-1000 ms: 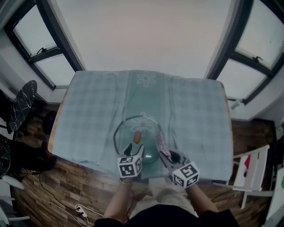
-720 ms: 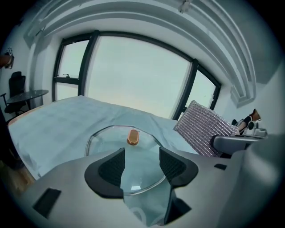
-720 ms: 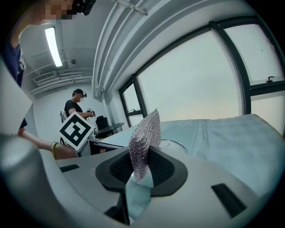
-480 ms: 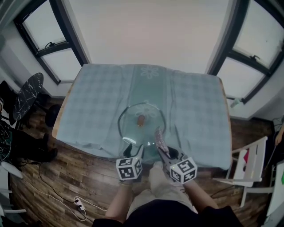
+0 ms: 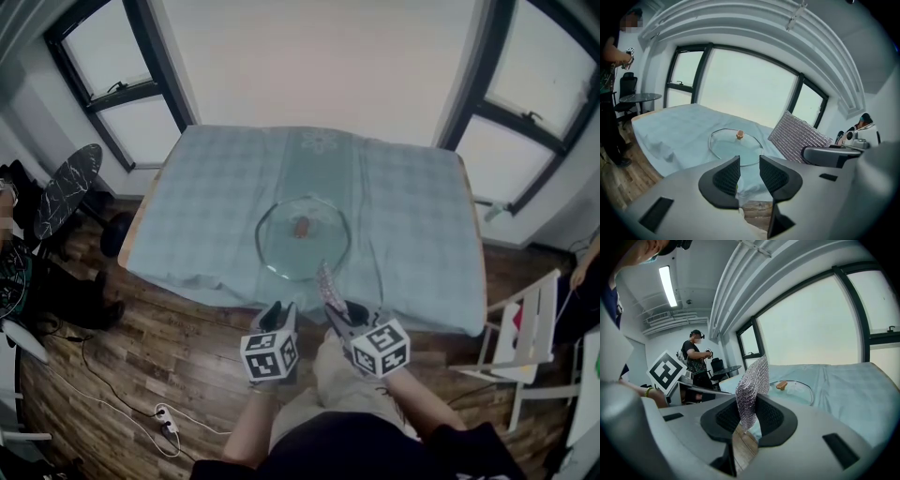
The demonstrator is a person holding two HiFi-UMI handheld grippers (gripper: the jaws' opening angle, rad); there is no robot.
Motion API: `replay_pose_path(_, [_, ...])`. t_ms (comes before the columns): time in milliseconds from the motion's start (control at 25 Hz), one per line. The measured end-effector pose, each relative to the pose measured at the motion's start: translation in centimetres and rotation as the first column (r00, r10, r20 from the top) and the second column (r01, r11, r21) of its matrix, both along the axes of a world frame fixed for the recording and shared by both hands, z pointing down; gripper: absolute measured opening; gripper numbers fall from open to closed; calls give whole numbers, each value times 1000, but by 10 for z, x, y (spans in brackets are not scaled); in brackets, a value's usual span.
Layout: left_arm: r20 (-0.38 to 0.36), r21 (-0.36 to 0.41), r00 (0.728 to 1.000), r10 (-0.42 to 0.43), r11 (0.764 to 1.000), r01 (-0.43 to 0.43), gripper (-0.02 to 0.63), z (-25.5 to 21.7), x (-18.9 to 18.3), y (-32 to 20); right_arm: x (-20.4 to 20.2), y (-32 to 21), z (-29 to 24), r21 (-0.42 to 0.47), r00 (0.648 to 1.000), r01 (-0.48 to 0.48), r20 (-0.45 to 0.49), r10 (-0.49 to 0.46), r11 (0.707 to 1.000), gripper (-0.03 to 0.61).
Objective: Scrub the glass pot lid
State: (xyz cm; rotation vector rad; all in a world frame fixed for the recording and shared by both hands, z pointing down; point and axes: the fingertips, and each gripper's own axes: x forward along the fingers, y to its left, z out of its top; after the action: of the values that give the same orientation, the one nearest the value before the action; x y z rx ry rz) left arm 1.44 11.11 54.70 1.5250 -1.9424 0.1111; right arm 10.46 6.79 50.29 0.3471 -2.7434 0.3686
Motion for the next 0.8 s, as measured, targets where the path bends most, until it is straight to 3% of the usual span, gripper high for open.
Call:
replay_pose_path(360, [27,20,999,-32,999,32,49,-21,20,44,11,50,-9,-5,1000,16,8,-16,1000,83])
replay_pose_path(800, [-23,47,999,-34,998,35,5,-29,36,79,26,86,-16,12,1000,27,11,-27,1000,83])
